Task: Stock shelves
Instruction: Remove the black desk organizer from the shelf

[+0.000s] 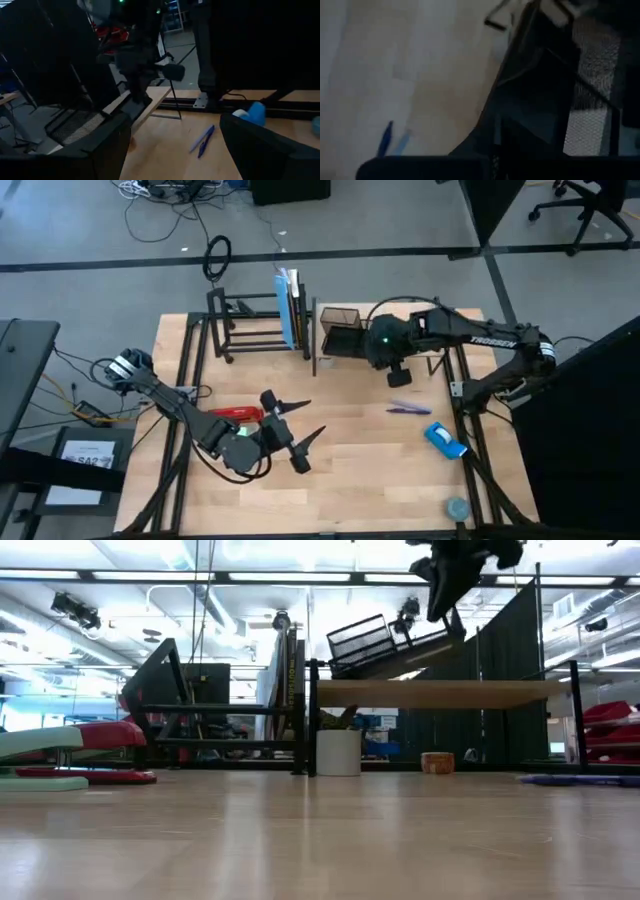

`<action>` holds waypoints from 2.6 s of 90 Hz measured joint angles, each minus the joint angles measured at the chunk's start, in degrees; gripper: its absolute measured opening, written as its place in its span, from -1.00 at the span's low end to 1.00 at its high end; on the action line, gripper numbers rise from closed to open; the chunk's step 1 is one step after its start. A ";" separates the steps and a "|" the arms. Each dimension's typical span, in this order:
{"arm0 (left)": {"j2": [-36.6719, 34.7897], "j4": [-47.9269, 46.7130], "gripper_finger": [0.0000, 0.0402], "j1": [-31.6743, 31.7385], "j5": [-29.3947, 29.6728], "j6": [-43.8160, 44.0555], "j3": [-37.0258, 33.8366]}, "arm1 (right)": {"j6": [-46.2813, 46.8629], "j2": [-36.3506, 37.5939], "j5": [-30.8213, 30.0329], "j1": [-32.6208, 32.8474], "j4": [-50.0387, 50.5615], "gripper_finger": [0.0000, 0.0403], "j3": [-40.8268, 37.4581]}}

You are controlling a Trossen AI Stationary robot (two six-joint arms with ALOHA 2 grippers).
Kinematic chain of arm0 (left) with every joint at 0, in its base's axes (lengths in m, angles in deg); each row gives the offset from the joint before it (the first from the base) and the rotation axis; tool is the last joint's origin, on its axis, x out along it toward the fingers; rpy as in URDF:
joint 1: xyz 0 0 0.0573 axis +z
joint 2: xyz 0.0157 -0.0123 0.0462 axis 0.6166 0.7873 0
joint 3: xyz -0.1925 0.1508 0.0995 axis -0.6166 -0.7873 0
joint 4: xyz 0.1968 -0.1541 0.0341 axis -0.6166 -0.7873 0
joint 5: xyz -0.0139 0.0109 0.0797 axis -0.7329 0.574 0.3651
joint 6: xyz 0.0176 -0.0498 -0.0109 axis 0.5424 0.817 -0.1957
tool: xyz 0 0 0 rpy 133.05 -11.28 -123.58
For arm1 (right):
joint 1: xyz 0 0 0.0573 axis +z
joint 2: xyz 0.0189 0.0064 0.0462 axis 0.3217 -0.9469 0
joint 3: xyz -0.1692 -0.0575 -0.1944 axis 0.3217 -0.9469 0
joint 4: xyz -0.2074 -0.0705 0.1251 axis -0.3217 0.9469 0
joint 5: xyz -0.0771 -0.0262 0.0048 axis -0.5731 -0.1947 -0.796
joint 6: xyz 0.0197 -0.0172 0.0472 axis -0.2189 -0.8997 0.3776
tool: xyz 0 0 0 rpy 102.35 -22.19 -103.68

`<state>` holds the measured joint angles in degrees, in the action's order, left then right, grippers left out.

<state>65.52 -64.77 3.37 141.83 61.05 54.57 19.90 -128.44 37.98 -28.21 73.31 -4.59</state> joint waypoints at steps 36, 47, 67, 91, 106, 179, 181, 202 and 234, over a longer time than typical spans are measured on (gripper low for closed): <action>0.00 0.00 0.42 -0.30 0.02 0.04 0.00 | -4.35 0.04 7.08 -13.09 -2.55 -0.97 -3.68; 0.00 -0.01 0.42 -0.31 0.02 0.04 0.00 | -4.82 0.04 7.63 -14.13 -4.90 -0.80 -3.68; 0.00 -0.34 0.42 -0.29 0.02 0.04 0.00 | 2.78 -1.17 12.73 -12.26 -9.53 -0.21 -3.70; 0.00 -0.57 0.42 -0.28 0.02 0.04 0.00 | 6.89 -8.73 9.24 -11.40 -10.97 0.04 -3.70; 0.00 -0.42 0.42 -0.28 0.03 0.20 -0.01 | 7.41 -11.47 7.90 -11.30 -12.40 -0.28 -3.68; 0.00 5.64 0.42 -0.90 0.07 -1.81 -0.02 | 25.15 0.59 7.59 9.41 -6.55 -1.00 -1.12; 0.00 6.63 0.42 -1.09 0.06 -2.16 -0.02 | 26.74 0.59 7.53 11.23 -6.78 -1.00 -1.18; 0.00 14.56 0.42 -4.06 0.12 -4.22 -0.02 | 48.07 0.59 2.88 30.48 -15.13 -1.00 -8.09; 0.20 13.80 0.42 -7.96 0.04 4.55 -0.02 | 80.99 0.57 -8.22 59.02 -38.34 -1.00 -29.95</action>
<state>65.72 -50.97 -4.59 141.88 65.60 54.55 100.89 -127.88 29.76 30.81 34.97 -34.54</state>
